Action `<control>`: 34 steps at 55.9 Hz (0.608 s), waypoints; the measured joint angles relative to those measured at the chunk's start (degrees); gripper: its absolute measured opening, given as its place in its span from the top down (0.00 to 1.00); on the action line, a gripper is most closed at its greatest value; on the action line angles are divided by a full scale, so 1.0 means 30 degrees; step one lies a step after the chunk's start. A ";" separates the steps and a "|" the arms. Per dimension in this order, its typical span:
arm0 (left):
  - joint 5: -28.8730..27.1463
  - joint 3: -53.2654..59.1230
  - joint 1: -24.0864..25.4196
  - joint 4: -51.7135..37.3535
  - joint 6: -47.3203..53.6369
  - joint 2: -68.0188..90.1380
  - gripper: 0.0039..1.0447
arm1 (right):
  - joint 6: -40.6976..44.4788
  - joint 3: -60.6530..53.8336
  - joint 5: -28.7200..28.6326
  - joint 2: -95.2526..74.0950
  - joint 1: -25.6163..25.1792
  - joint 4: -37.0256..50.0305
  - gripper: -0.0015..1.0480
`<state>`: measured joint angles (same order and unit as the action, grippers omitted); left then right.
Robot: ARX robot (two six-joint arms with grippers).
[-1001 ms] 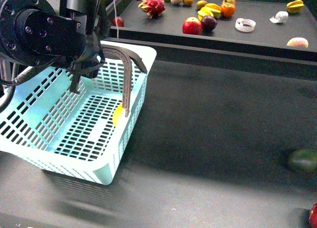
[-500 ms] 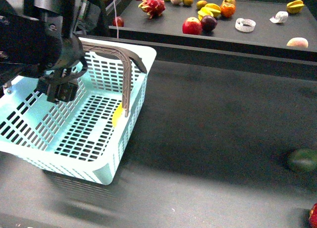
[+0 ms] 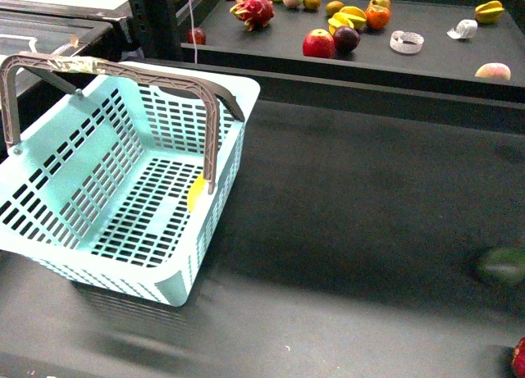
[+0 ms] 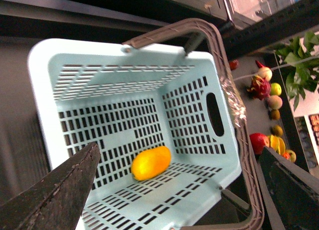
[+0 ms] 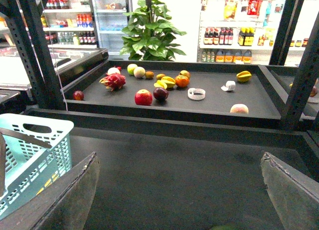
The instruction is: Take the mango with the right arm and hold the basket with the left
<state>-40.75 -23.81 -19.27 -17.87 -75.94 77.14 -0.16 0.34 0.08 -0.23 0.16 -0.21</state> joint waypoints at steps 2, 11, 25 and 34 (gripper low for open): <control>-0.0248 0.0546 0.0007 0.0597 -0.0444 -0.0933 0.08 | 0.0000 0.0000 0.0000 0.0000 0.0000 0.0000 0.08; -0.1472 0.1945 0.0080 0.4073 -0.2098 -0.5486 0.08 | 0.0000 0.0000 0.0000 0.0000 0.0000 0.0000 0.08; -0.2142 0.3796 0.3708 0.3818 -0.2178 -1.0768 0.08 | 0.0000 0.0000 0.0000 0.0000 0.0000 0.0000 0.08; -0.1902 0.4328 0.5938 0.2492 -0.1282 -1.1162 0.08 | 0.0000 0.0000 0.0000 0.0000 0.0000 0.0000 0.08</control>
<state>-46.46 -10.83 -1.45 -10.39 -79.79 43.66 -0.16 0.34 0.08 -0.23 0.16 -0.21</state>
